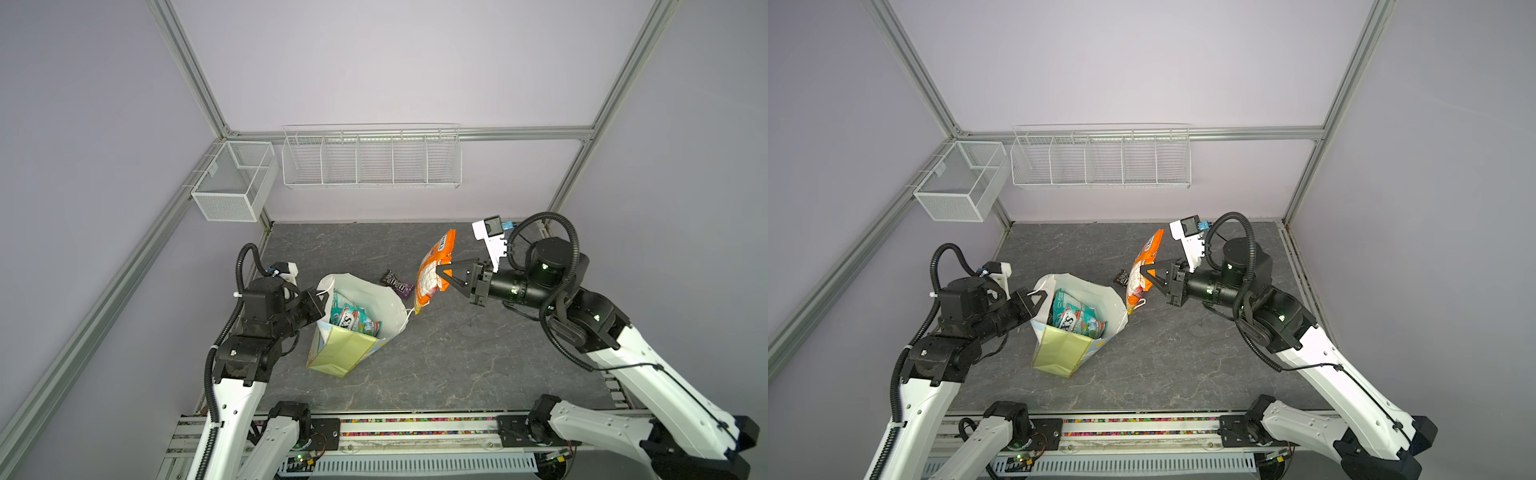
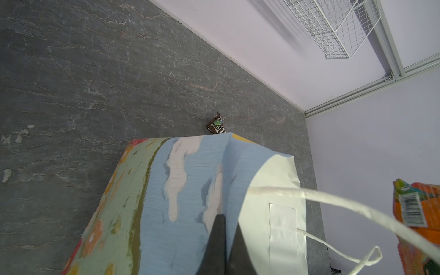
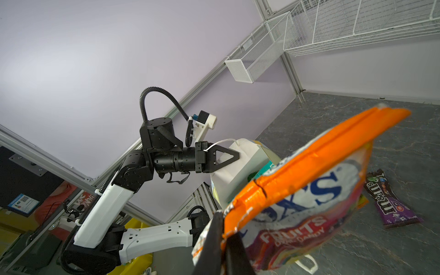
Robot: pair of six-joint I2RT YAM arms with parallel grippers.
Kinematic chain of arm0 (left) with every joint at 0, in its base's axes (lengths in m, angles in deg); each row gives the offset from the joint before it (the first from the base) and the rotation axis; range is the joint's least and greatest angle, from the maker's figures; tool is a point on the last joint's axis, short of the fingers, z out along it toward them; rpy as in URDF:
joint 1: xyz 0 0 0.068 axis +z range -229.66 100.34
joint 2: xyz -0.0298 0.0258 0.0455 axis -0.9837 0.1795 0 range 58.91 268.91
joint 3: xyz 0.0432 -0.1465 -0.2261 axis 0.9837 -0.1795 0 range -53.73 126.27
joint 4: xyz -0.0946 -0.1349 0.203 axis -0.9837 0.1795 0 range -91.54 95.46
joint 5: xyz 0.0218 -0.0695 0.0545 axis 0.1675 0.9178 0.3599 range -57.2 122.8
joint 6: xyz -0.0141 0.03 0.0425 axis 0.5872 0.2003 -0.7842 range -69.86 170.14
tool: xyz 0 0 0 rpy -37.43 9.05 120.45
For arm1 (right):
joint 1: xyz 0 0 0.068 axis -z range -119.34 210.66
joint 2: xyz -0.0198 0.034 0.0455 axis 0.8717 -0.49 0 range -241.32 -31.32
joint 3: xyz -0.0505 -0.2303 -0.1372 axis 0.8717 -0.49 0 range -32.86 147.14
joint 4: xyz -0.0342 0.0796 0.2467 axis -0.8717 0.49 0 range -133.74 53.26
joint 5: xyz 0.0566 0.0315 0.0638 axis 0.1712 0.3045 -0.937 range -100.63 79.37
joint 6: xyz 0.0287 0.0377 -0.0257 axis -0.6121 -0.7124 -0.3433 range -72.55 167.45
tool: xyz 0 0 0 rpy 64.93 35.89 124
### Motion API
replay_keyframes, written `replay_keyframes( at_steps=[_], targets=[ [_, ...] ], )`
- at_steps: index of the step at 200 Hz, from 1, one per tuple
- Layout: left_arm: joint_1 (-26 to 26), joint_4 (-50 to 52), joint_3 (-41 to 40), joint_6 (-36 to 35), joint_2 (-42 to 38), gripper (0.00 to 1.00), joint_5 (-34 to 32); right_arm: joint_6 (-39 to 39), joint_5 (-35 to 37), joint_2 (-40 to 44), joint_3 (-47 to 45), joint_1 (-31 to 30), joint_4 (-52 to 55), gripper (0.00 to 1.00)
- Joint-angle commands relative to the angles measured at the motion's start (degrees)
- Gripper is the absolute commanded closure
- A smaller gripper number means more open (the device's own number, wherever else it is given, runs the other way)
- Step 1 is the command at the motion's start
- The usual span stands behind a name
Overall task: Place the snacks into the paper bag
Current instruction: Place the snack in the paper bag.
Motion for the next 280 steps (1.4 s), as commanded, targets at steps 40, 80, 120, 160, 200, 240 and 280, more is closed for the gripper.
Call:
replay_keyframes(
  at_steps=[40, 80, 120, 160, 200, 240, 280],
  targets=[
    [0.0, -6.3, 4.0, 0.6, -1.1, 1.0, 0.2, 2.2, -1.2, -2.2, 4.6, -2.3, -3.4, 0.93],
    [0.0, -6.4, 3.5, 0.7, -1.4, 1.0, 0.3, 3.0, -1.2, -3.6, 6.1, -4.2, -3.8, 0.93],
    [0.0, -6.6, 3.4, 0.9, -1.5, 1.0, 0.4, 3.6, -1.1, -4.5, 6.9, -5.9, -4.2, 0.93],
    [0.0, -6.7, 3.1, 0.9, -1.5, 1.0, 0.6, 4.0, -0.9, -5.4, 7.3, -7.1, -4.9, 0.93],
    [0.0, -6.9, 3.1, 0.9, -1.4, 1.0, 0.9, 3.8, -1.4, -6.9, 7.6, -8.2, -6.2, 0.93],
    [0.0, -6.9, 2.9, 0.9, -1.3, 1.0, 1.1, 3.3, -2.8, -8.9, 7.8, -9.3, -7.9, 0.93],
    [0.0, -7.3, 2.7, 1.1, -1.2, 1.0, 1.6, 2.9, -3.6, -11.0, 8.1, -10.4, -9.5, 0.93]
  ],
)
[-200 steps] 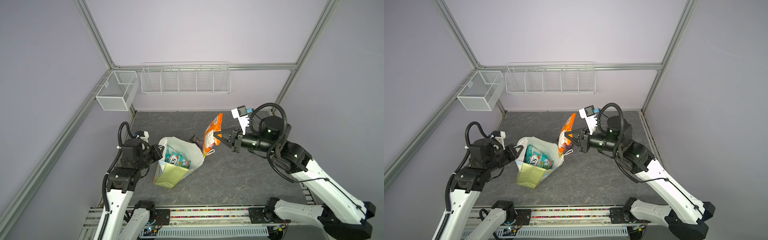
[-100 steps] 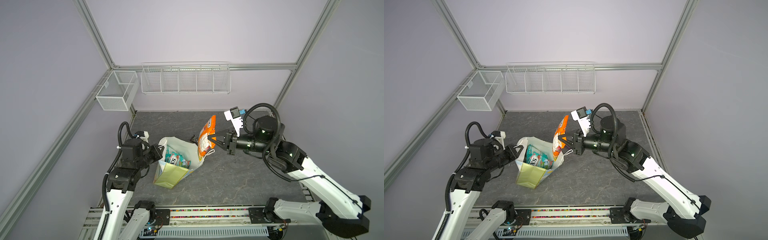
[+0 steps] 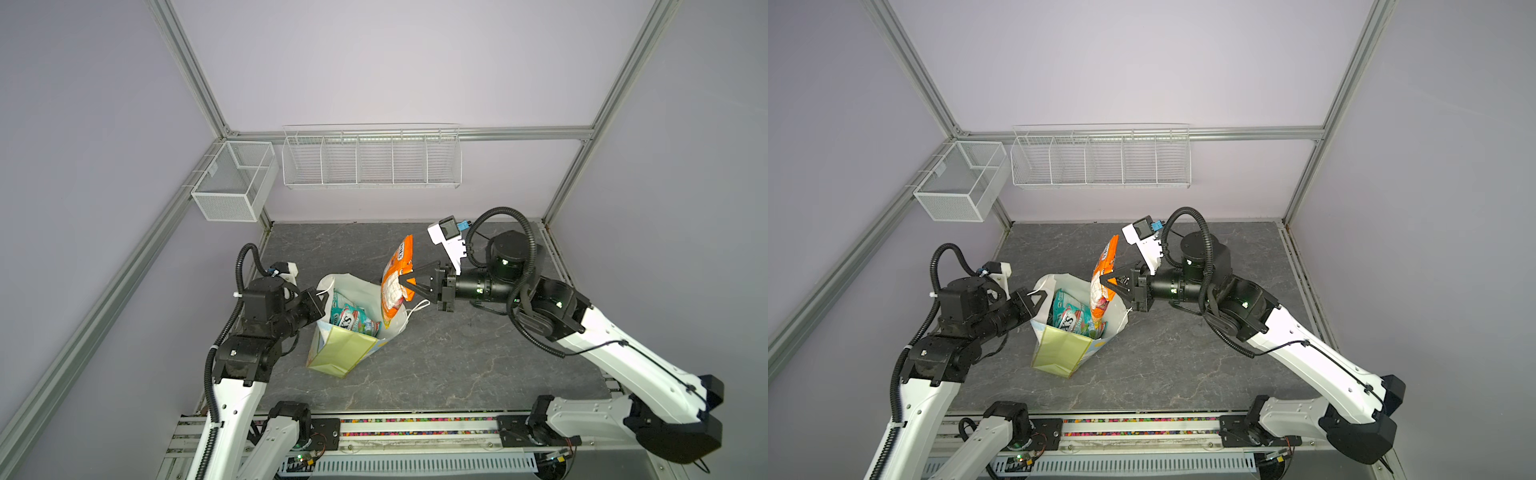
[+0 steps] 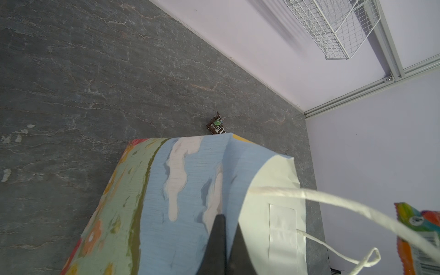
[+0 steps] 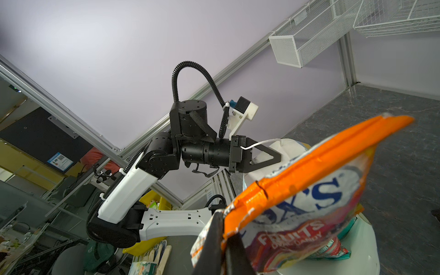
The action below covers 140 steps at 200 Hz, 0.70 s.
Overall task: Place the snacks into the paper bag
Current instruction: Place the snack in the paper bag.
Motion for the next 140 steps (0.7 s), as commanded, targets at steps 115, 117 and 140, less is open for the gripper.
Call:
replay_keyframes(
  at_steps=[115, 117, 140],
  targets=[
    [0.0, -7.6, 2.1, 1.6, -1.5, 1.0, 2.0, -1.7, -3.3, -6.5, 1.7, -2.5, -10.4, 0.93],
    [0.0, -7.6, 2.1, 1.6, -1.4, 1.0, 2.1, -1.8, -3.4, -6.6, 1.7, -2.6, -10.6, 0.93],
    [0.0, -7.7, 2.0, 1.6, -1.5, 1.0, 2.1, -2.3, -3.9, -7.6, 1.7, -2.7, -11.5, 0.93]
  ],
)
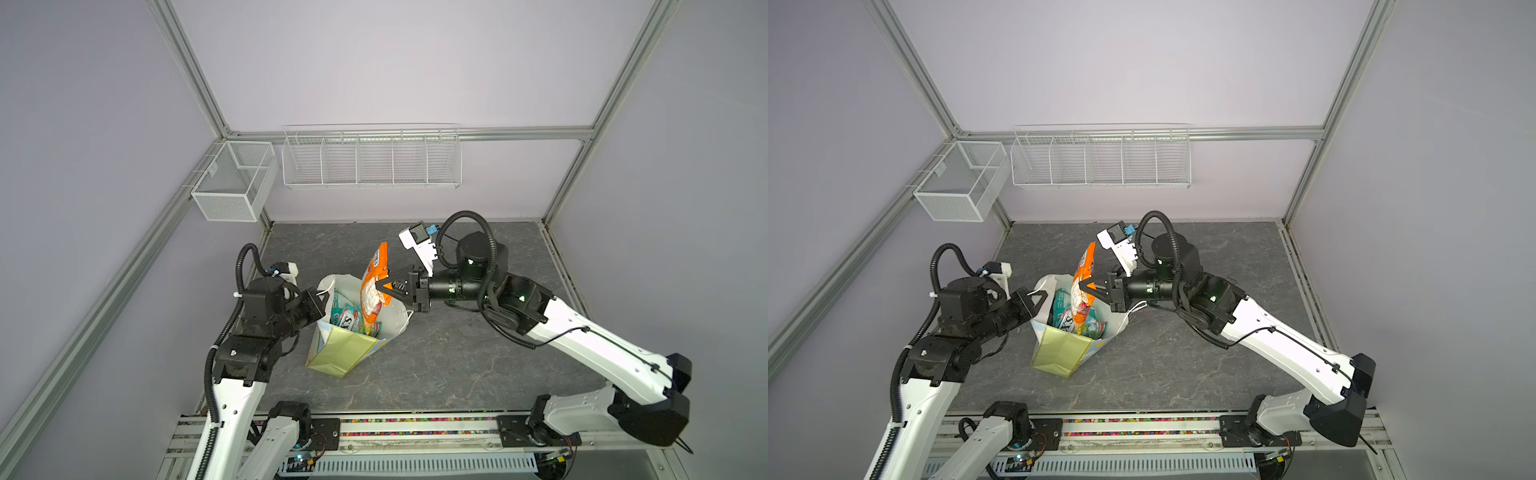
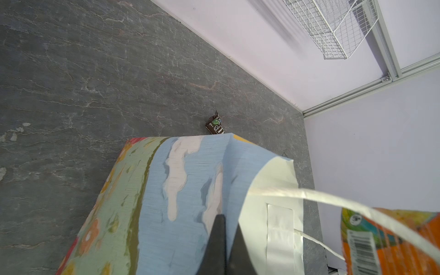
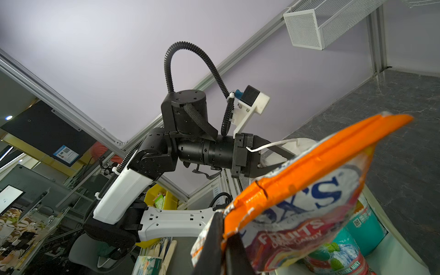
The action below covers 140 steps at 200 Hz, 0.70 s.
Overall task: Place the snacks into the paper bag
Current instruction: Place the snack in the paper bag.
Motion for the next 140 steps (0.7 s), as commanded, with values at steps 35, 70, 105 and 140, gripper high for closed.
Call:
replay_keyframes(
  at_steps=[35, 70, 105, 140],
  targets=[
    [0.0, -7.6, 2.0, 1.2, -1.7, 1.0, 1.7, -1.5, -1.8, -1.9, 1.7, -0.6, -6.6, 0.93],
    [0.0, -7.7, 2.0, 1.4, -1.8, 1.0, 1.9, -2.3, -2.2, -3.2, 1.5, -0.7, -8.0, 0.93],
    [0.0, -7.7, 2.0, 1.4, -2.0, 1.0, 1.9, -2.7, -2.5, -4.5, 1.8, -0.7, -8.8, 0.93],
    [0.0, -7.8, 1.9, 1.6, -1.9, 1.0, 2.0, -1.1, -3.5, -6.5, 3.1, -0.7, -7.6, 0.93]
  ],
)
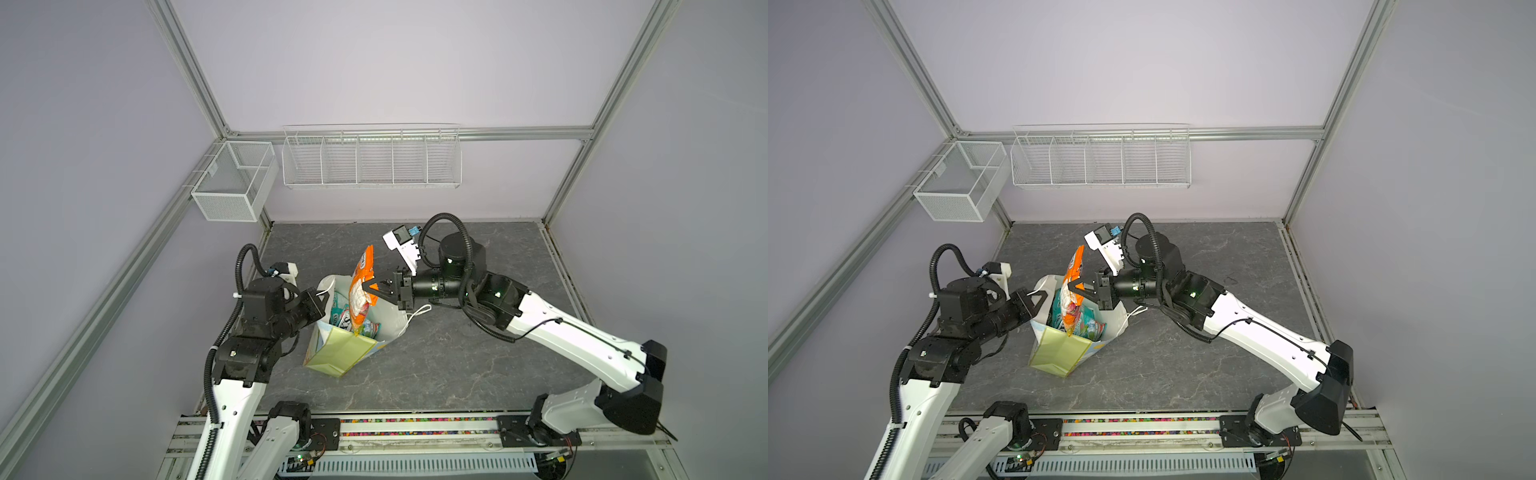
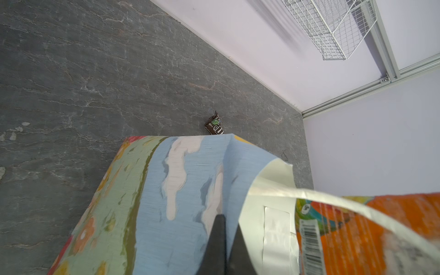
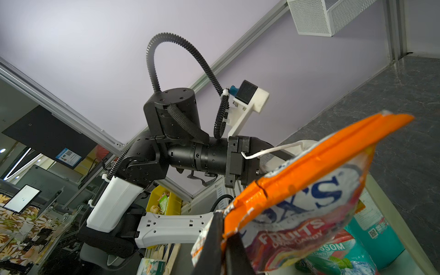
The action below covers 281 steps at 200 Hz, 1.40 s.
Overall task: Place the snacks into the paper bag
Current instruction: Place the snack in the paper bag.
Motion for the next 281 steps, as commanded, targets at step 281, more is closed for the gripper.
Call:
replay_keyframes(
  at_steps=[281],
  targets=[
    [0.0, -7.6, 3.5, 1.8, -2.0, 1.0, 3.2, 8.2, -10.0, -9.3, 5.7, 2.3, 5.1, 0.93]
  ],
)
